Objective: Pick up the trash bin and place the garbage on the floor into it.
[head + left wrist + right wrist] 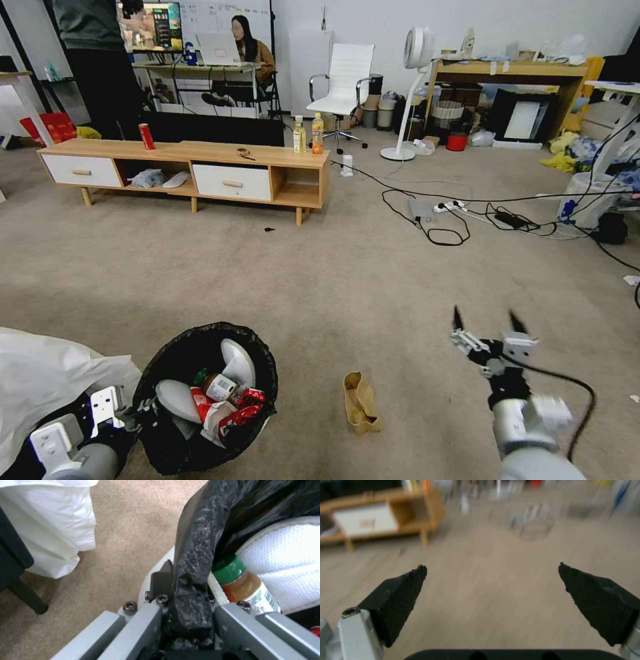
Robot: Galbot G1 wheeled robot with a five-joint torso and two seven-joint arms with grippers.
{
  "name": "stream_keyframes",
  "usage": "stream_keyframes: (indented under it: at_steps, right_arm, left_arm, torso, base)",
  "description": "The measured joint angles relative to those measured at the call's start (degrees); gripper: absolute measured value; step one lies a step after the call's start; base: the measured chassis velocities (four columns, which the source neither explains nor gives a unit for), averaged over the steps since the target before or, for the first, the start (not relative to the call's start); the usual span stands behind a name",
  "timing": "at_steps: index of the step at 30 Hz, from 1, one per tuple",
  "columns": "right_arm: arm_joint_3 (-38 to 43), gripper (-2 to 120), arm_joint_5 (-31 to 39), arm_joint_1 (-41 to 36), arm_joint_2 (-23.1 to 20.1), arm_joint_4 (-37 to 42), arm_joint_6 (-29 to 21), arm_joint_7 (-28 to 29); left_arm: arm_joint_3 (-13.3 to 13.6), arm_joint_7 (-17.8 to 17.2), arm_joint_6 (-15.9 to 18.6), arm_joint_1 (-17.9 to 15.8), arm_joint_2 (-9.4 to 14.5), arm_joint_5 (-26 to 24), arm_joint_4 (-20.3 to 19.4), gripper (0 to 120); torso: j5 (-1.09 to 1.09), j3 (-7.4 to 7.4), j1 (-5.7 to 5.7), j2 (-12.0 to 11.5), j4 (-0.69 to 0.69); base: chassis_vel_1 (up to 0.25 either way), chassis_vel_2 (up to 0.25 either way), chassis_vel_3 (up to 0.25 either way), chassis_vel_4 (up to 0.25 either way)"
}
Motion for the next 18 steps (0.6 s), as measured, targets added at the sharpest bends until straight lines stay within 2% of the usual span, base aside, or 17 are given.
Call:
stream_keyframes:
  at_steps: [1, 2, 4, 5, 6, 7, 8, 10, 11, 12, 13, 18]
  right_arm:
    - [-2.8, 100, 9.1, 4.7, -1.2, 0.2, -4.9, 3.9]
    - [-2.8, 100, 9.1, 4.7, -1.2, 0.2, -4.9, 3.9]
    - [-6.9, 100, 21.1, 11.8, -2.5, -0.1, -11.2, 9.3]
    - [-6.9, 100, 21.1, 11.8, -2.5, -0.1, -11.2, 9.3]
    - [-8.2, 100, 24.2, 13.8, -2.8, -0.6, -12.6, 10.6]
    - [-11.2, 100, 30.8, 17.9, -3.2, -2.3, -15.8, 13.2]
    - [-11.2, 100, 30.8, 17.9, -3.2, -2.3, -15.8, 13.2]
    - [-14.2, 100, 36.6, 21.6, -3.2, -5.2, -18.8, 14.8]
    - [-14.2, 100, 36.6, 21.6, -3.2, -5.2, -18.8, 14.8]
    - [-15.2, 100, 39.3, 22.8, -2.9, -6.4, -20.3, 15.7]
    - [-16.0, 100, 41.4, 23.6, -2.4, -7.5, -21.8, 16.4]
    - [-17.7, 100, 42.7, 24.2, -1.7, -10.0, -23.8, 16.7]
  left_arm:
    - [-0.1, 0.0, 0.0, 0.1, 0.1, 0.0, 0.0, 1]
    - [-0.1, 0.0, 0.0, 0.1, 0.1, 0.0, 0.0, 1]
    - [-0.3, 0.0, 0.0, 0.3, 0.4, -0.1, -0.1, 1]
    - [-0.3, 0.0, 0.0, 0.3, 0.4, -0.1, -0.1, 1]
    - [-0.4, 0.0, 0.0, 0.3, 0.5, -0.1, -0.1, 1]
    - [-0.6, 0.0, 0.0, 0.2, 0.7, -0.2, 0.0, 1]
    - [-0.6, 0.0, 0.0, 0.2, 0.7, -0.2, 0.0, 1]
    - [-0.5, 0.1, 0.1, -0.4, 1.2, -0.5, 0.5, 1]
    - [-0.5, 0.1, 0.1, -0.4, 1.2, -0.5, 0.5, 1]
    - [-0.3, 0.0, 0.2, -0.8, 1.5, -0.6, 1.0, 1]
    - [-0.1, 0.0, 0.2, -0.9, 1.5, -0.6, 1.3, 1]
    - [0.2, 0.0, 0.3, -1.2, 1.5, -0.5, 1.9, 1]
  torso:
    - [0.01, 0.0, 0.0, 0.0, 0.0]
    - [0.01, 0.0, 0.0, 0.0, 0.0]
    - [0.0, 0.0, 0.0, 0.0, 0.0]
    - [0.0, 0.0, 0.0, 0.0, 0.0]
    - [-0.01, 0.01, 0.0, 0.0, 0.0]
    - [0.0, 0.0, 0.0, 0.0, 0.0]
    - [0.0, 0.0, 0.0, 0.0, 0.0]
    - [0.0, 0.01, 0.0, 0.0, 0.0]
    - [0.0, 0.01, 0.0, 0.0, 0.0]
    - [-0.01, 0.0, 0.0, 0.0, -0.05]
    - [0.0, 0.01, 0.0, 0.0, -0.04]
    - [-0.01, 0.01, 0.0, 0.0, -0.01]
  base:
    - [0.0, 0.0, 0.0, 0.0]
    - [0.0, 0.0, 0.0, 0.0]
    - [0.0, 0.0, 0.0, 0.0]
    - [0.0, 0.0, 0.0, 0.0]
    - [0.0, 0.0, 0.0, 0.0]
    - [0.0, 0.0, 0.0, 0.0]
    - [0.0, 0.0, 0.0, 0.0]
    - [0.0, 0.0, 0.0, 0.0]
    - [0.0, 0.0, 0.0, 0.0]
    - [0.0, 0.0, 0.0, 0.0]
    - [0.0, 0.0, 0.0, 0.0]
    - [0.0, 0.0, 0.0, 0.0]
